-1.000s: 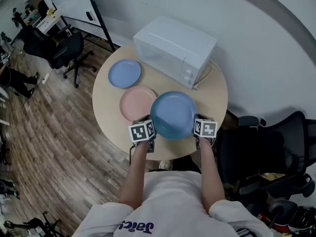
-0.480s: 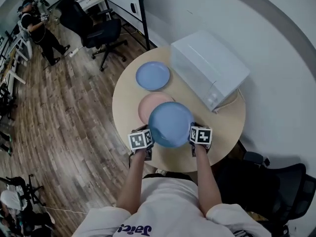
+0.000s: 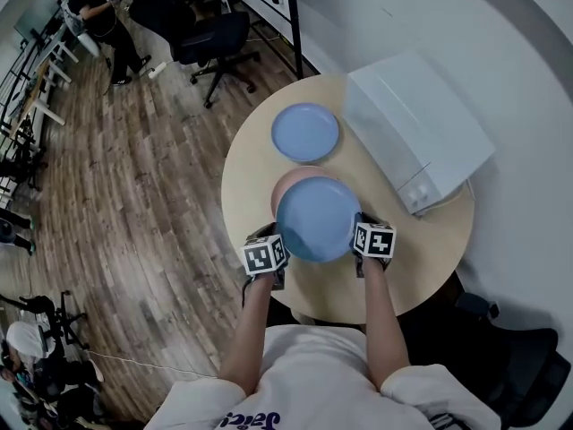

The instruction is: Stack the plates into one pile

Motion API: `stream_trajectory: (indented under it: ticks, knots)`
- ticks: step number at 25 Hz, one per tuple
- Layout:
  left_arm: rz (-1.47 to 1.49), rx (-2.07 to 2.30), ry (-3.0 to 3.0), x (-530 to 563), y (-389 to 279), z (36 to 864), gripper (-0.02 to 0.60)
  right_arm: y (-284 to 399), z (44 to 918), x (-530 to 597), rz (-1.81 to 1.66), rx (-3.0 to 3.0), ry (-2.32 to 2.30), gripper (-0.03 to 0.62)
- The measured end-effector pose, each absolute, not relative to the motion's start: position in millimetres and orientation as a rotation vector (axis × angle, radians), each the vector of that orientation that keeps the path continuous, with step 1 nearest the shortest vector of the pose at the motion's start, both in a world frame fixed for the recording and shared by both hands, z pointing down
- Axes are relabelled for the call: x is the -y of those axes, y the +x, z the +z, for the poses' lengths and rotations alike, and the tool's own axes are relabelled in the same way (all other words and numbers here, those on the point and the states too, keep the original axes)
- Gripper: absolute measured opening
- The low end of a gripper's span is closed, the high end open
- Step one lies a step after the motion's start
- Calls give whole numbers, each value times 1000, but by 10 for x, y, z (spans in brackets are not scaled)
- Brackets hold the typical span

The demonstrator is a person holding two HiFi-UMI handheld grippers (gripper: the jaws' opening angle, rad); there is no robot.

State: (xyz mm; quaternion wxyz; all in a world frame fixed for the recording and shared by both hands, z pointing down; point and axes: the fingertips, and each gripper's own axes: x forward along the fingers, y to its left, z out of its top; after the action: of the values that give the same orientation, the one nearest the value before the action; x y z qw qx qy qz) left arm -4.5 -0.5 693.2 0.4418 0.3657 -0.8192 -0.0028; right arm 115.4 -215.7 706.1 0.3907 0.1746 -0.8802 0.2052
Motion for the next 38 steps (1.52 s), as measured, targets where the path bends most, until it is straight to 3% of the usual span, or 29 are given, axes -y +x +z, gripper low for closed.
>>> stream_trajectory:
  ticks: [11, 28, 30, 31, 32, 34, 38]
  knots:
    - [63, 1971, 880, 141, -737, 7410, 26, 530, 7467, 2236, 466, 2152, 453, 32]
    - [80, 1927, 849, 212, -774, 7775, 26, 458, 7757, 2298, 434, 2102, 486, 32]
    - [52, 1954, 853, 237, -804, 7725, 28, 414, 7731, 2302, 436, 2147, 475, 56]
    - [51, 1964, 857, 238, -823, 7699, 31, 389, 7708, 2293, 432, 2165, 461, 151]
    - [47, 1966, 865, 238, -837, 7676, 61, 367, 7679, 2285, 429, 2179, 448, 223]
    - [20, 1955, 881, 235, -845, 7647, 189, 344, 7616, 2281, 426, 2207, 434, 232]
    - [-1, 1930, 890, 205, -803, 7664, 225, 402, 7594, 2286, 433, 2219, 436, 241]
